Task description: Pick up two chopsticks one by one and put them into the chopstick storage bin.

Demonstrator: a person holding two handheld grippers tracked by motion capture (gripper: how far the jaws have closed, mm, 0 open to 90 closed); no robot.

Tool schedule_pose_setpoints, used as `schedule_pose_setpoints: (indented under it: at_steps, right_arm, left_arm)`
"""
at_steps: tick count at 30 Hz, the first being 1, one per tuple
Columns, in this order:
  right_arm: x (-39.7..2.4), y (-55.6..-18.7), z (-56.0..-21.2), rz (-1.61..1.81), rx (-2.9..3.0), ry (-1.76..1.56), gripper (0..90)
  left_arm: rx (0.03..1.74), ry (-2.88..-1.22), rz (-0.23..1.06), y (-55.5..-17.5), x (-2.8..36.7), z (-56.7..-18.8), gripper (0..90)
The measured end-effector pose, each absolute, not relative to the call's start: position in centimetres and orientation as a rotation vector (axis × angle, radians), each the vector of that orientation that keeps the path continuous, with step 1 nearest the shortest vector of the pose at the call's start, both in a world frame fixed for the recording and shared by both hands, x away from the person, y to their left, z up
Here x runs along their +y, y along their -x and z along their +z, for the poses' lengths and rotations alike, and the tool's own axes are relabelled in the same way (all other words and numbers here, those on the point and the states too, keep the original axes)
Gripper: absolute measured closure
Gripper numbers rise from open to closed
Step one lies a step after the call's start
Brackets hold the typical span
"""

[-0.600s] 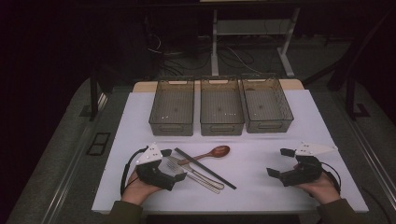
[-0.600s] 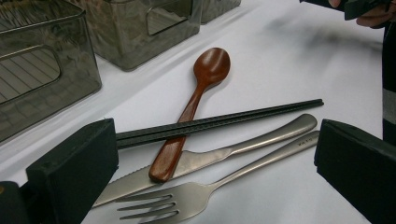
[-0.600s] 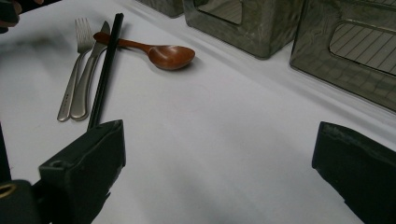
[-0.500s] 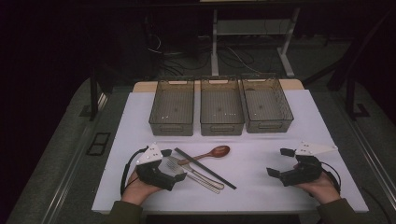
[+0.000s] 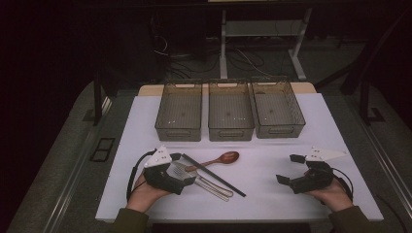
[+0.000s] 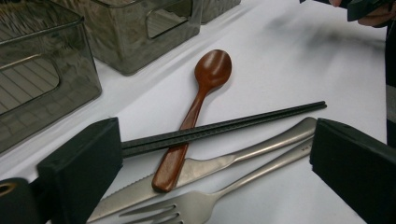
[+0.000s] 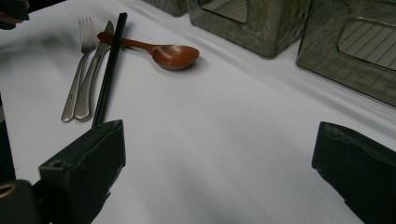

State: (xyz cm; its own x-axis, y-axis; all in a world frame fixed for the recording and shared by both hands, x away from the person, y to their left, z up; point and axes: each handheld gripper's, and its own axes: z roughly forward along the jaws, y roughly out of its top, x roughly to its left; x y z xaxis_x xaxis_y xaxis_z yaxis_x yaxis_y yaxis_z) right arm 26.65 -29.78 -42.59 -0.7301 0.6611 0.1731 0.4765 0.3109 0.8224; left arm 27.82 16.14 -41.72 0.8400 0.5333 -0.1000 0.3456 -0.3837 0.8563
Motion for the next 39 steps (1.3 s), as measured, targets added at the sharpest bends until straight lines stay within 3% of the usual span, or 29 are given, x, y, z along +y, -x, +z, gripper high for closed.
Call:
schedule_pose_setpoints:
  at_steps: [6, 15, 24, 39]
  right_arm:
    - [-29.6, -26.7, -42.7, 1.386, 2.393, -1.042, 2.1]
    - [-29.3, -26.7, -42.8, 1.373, 2.412, -1.038, 2.1]
    - [-29.2, -26.7, -42.8, 1.373, 2.419, -1.038, 2.1]
    - [-29.1, -26.7, -42.9, 1.372, 2.433, -1.039, 2.1]
  left_arm:
    - [0.625, -2.025, 0.219, -28.5, 15.6, -41.6, 12.9]
    - [0.576, -2.058, 0.215, -29.0, 14.4, -41.6, 17.9]
    - [0.500, -2.119, 0.191, -29.7, 12.8, -41.6, 35.4]
    - [0.352, -2.267, 0.096, -31.0, 9.7, -42.0, 40.6]
